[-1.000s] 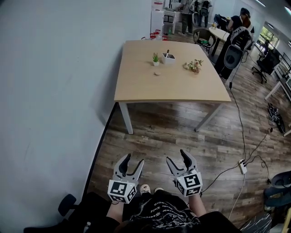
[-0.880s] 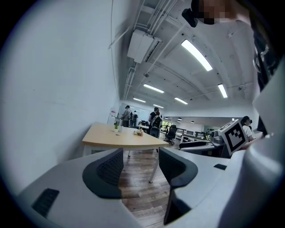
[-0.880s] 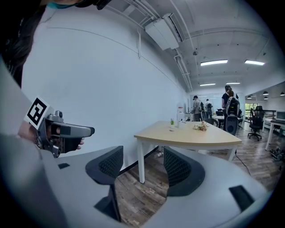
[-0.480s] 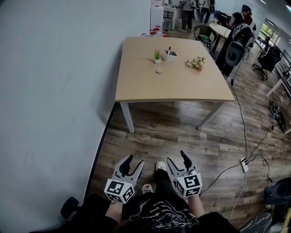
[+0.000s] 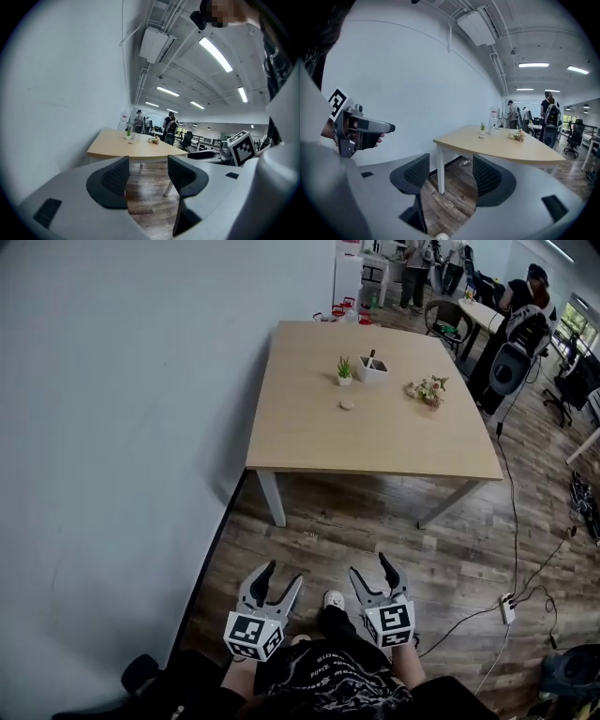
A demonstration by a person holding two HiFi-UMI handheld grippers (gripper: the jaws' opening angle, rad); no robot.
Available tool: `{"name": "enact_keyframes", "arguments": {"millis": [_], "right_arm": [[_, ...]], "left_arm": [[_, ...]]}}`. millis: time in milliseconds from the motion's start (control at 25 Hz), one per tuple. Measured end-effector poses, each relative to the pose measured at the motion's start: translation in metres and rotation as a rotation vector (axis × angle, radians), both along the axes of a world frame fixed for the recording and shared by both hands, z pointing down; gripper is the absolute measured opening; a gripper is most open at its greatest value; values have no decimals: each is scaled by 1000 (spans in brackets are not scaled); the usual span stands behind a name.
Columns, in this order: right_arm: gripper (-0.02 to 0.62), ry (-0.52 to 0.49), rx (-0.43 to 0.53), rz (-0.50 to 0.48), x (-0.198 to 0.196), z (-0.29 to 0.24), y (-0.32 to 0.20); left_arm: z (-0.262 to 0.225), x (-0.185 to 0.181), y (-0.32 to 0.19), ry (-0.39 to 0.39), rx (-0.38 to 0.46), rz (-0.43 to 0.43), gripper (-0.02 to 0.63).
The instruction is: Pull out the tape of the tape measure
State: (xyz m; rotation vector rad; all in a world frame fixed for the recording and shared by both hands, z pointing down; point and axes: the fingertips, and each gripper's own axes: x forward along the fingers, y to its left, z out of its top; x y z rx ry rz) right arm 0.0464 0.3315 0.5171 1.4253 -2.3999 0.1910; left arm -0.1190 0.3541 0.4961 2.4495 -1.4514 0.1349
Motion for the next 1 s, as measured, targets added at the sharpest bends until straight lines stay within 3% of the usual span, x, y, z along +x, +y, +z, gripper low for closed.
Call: {"name": "enact_keyframes", "arguments": {"millis": [480, 760, 1000], "right_arm": [[308, -10, 36, -104, 37, -8, -114], [307, 11, -1, -165, 49, 10, -148], [307, -10, -31, -150, 60, 11, -170]], "left_arm": [[-8, 63, -102, -16, -1, 9, 273], [4, 91, -140, -31, -20, -14, 273], [16, 101, -157, -38, -58, -17, 272]]}}
